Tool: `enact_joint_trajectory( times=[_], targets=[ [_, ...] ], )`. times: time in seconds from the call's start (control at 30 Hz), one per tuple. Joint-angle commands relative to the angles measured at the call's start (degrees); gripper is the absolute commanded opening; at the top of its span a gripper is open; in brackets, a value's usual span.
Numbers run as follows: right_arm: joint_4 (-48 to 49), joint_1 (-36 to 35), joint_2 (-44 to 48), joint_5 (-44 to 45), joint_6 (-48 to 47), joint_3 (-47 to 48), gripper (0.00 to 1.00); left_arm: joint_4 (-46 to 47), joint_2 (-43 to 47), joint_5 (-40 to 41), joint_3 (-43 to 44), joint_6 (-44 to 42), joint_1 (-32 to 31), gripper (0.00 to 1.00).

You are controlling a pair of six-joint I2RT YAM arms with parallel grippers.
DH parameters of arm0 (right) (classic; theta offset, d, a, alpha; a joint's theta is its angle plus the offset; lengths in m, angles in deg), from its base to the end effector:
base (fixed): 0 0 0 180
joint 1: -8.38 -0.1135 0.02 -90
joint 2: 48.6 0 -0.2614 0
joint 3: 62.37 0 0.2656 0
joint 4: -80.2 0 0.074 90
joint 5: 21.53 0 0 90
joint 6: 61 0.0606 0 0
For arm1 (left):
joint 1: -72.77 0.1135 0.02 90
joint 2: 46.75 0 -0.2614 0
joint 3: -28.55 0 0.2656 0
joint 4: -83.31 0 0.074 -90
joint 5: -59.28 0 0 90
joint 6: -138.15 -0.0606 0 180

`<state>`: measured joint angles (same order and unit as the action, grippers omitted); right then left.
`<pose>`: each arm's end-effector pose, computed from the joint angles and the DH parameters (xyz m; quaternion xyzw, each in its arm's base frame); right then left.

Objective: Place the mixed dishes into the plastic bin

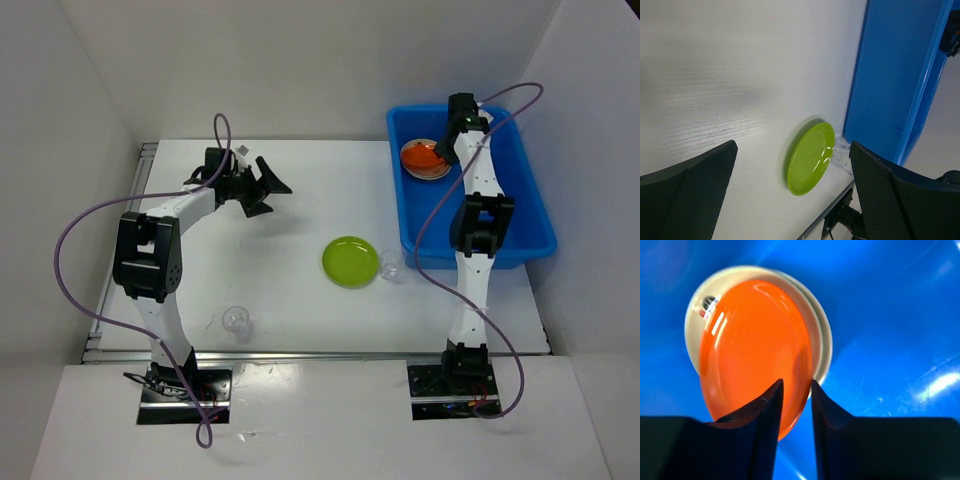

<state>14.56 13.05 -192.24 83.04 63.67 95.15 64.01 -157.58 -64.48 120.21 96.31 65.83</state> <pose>0.5673 -0.0616 0.2280 0.3546 0.8685 -0.0316 0.3448 0.4538 -0.0892 0.1932 -0.1852 0.8511 -0.4242 0.2478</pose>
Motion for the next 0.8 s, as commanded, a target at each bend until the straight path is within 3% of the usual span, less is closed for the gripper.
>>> enact_joint_trajectory(
  times=[0.0, 0.13, 0.27, 0.3, 0.4, 0.43, 0.57, 0.67, 0.7, 0.77],
  targets=[
    [-3.15, -0.62, 1.24, 0.64, -0.92, 1.36, 0.37, 2.02, -0.53, -0.96, -0.21, -0.79, 0.26, 1.00],
    [-2.10, -0.62, 6.07, 4.58, -2.06, -4.09, 0.52, 3.33, -0.53, -0.96, -2.05, -0.26, 0.26, 1.00],
    [-0.69, -0.62, 14.15, 7.22, -2.60, -11.64, 0.55, 3.34, 1.83, 1.58, -3.20, -1.75, -0.26, 1.00],
    [1.93, -0.62, 16.78, 7.84, -2.60, -17.23, 0.55, 2.73, 2.36, 2.46, -3.20, -2.63, -0.27, 1.00],
    [7.56, -0.62, 30.31, 5.65, -3.21, -30.49, 0.58, 0.19, 3.16, 3.00, -3.81, -6.32, -3.69, 1.00],
    [10.10, -1.15, 36.95, 5.65, -3.91, -33.08, 0.60, -1.91, 3.68, 3.52, -3.81, -7.28, -4.74, 1.00],
    [10.74, -1.77, 48.93, 2.75, -5.41, -41.17, 0.61, -2.47, 4.82, 4.14, -6.97, -8.52, -11.49, 1.00],
    [10.22, -3.61, 56.15, 3.45, -7.17, -44.43, 0.65, 0.69, 4.83, 4.14, -11.62, -5.63, -14.32, 0.94],
    [10.21, -3.61, 57.75, 3.45, -7.17, -46.62, 0.65, 1.49, 4.31, 3.62, -12.51, -3.80, -15.81, 0.86],
    [9.69, -3.61, 60.48, 2.92, -7.69, -48.04, 0.65, 3.08, 3.52, 3.61, -13.83, -2.29, -17.05, 0.80]
  ],
)
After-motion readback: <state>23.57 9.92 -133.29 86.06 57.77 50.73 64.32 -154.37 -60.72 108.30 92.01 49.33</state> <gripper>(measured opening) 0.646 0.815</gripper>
